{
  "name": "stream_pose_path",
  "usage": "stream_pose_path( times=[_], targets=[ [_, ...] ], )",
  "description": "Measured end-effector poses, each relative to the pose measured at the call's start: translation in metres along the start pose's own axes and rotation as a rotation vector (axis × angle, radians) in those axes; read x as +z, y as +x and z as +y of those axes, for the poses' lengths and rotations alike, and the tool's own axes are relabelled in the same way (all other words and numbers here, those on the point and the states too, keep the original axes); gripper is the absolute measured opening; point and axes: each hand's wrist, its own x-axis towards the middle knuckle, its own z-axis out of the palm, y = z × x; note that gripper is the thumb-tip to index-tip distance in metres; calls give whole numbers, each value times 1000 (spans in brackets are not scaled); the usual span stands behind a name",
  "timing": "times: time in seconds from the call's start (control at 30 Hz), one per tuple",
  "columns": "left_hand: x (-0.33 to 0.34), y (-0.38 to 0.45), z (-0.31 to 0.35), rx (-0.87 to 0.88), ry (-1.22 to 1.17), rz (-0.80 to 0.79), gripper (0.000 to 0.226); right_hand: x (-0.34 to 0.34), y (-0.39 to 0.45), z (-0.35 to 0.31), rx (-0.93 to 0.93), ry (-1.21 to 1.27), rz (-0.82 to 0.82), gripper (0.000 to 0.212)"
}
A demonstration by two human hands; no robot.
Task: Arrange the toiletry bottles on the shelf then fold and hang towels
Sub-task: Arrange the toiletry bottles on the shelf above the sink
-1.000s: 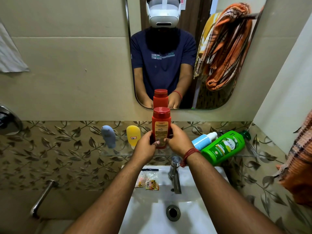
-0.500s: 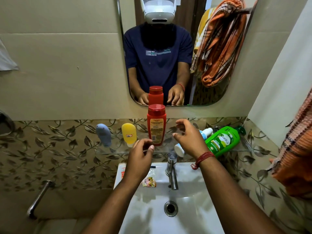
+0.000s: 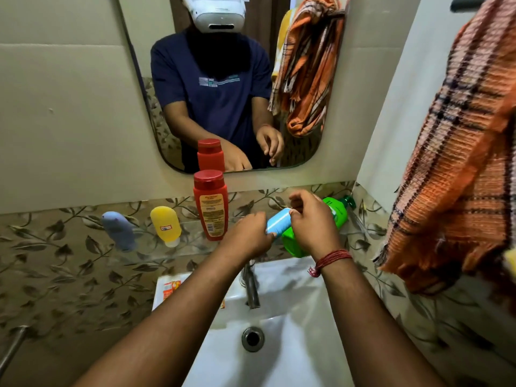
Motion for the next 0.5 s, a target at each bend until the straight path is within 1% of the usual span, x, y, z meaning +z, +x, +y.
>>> stream_pose_path(
  times=[0.1,0.23,0.3,0.37,0.43,0.5],
  targets=[
    [3,10,6,-45,98,-52,47,-1,-4,8,13,4,-15,29],
    [7,12,7,-67,88,-30,39,-6,-8,16,22,-1,-3,30],
    [6,9,5,-86,46,-15,37,-8,-8,18,23,-8,-2,31],
    [3,5,3,-92,-14,35,37,-7,-7,17,10,-16,-2,29],
    [0,1,1,-66,-97,116,36,-4,-7,15,6,-4,1,25],
    [-3,-2,0,-14,-229,177,38,0,-4,12,46,66,-2,25]
  ],
)
